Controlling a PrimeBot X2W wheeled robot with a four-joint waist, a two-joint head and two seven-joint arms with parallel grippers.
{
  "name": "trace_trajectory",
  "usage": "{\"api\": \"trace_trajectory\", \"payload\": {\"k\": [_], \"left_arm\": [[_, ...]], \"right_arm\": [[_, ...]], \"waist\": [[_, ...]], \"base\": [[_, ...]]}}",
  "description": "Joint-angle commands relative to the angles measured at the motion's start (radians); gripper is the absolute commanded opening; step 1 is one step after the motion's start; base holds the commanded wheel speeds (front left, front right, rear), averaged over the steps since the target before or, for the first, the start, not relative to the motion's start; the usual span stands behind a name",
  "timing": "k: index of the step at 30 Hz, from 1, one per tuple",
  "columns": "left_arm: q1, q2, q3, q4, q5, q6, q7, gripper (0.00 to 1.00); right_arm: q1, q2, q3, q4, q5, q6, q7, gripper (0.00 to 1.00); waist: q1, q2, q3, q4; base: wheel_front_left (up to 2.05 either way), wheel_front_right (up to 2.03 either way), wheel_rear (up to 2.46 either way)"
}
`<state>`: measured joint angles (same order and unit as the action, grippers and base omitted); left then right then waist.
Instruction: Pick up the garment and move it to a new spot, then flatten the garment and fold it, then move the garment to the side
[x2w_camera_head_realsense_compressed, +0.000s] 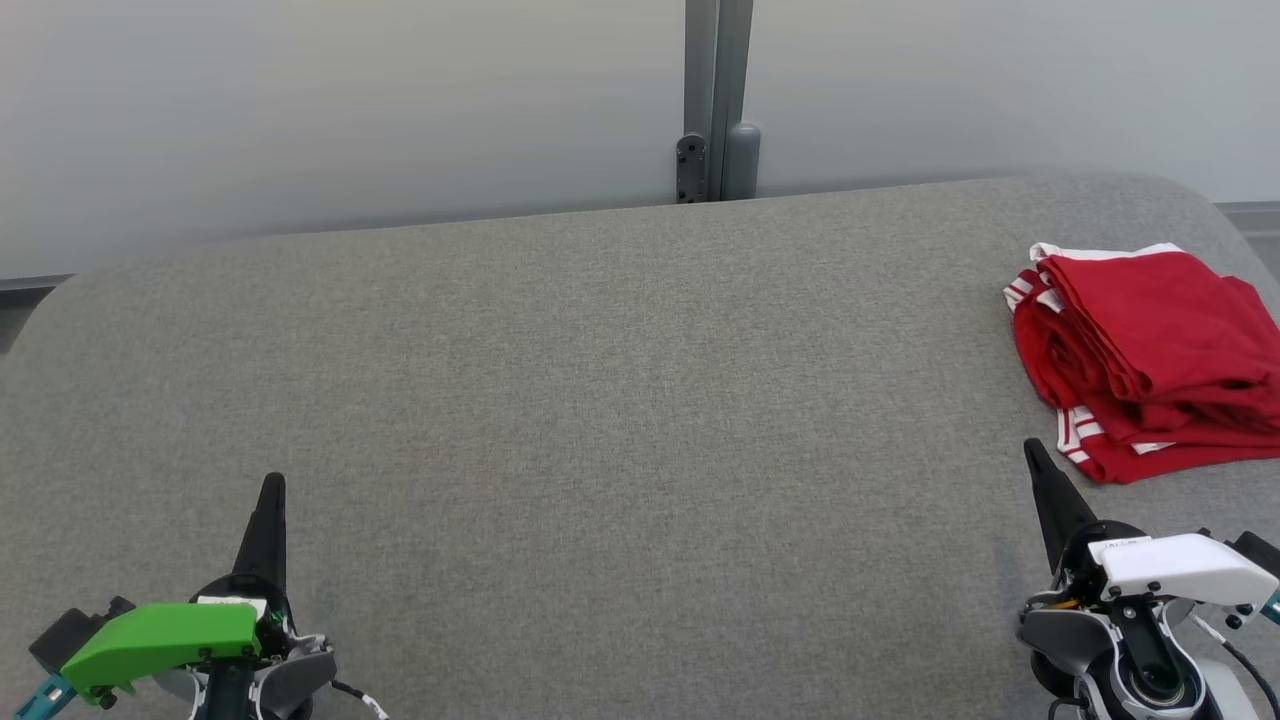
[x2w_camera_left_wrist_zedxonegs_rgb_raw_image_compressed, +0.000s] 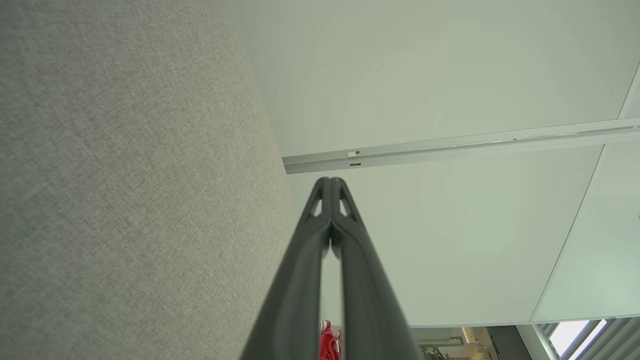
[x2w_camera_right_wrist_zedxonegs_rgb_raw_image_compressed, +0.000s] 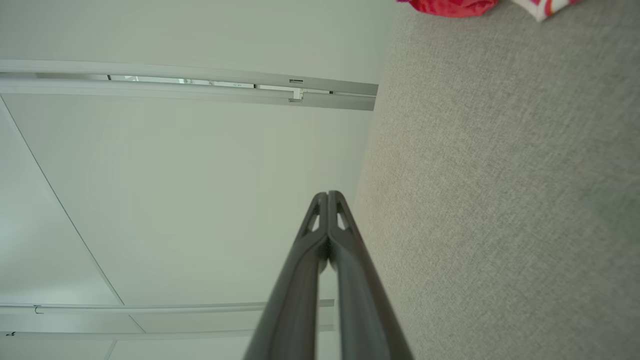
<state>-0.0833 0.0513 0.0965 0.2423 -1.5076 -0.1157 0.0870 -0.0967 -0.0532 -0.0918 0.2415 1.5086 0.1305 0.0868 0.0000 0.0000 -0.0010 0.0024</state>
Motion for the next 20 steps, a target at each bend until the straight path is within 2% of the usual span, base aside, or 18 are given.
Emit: {"api": "trace_trajectory", "payload": {"k": [1,15,20], "left_arm": [[-0.024,0.000,0.007,0.000,-0.026,-0.009,0.007,0.00],[-0.034,-0.001,0.021,0.004,-0.109,-0.018,0.031,0.00],[-0.032,-0.001,0.021,0.004,-0.106,-0.019,0.031,0.00]], "right_arm": [[-0.015,-0.004,-0.005,0.001,0.020,0.000,0.006,0.00],[-0.014,-0.004,-0.019,0.004,0.113,0.000,0.025,0.00],[-0.014,-0.003,-0.019,0.004,0.110,0.000,0.026,0.00]], "waist": [[0.0000,0.0000,0.000,0.000],[0.0000,0.0000,0.004,-0.002],[0.0000,0.0000,0.004,-0.002]], "base": [[0.00,0.00,0.00],[0.00,0.00,0.00],[0.00,0.00,0.00]]}}
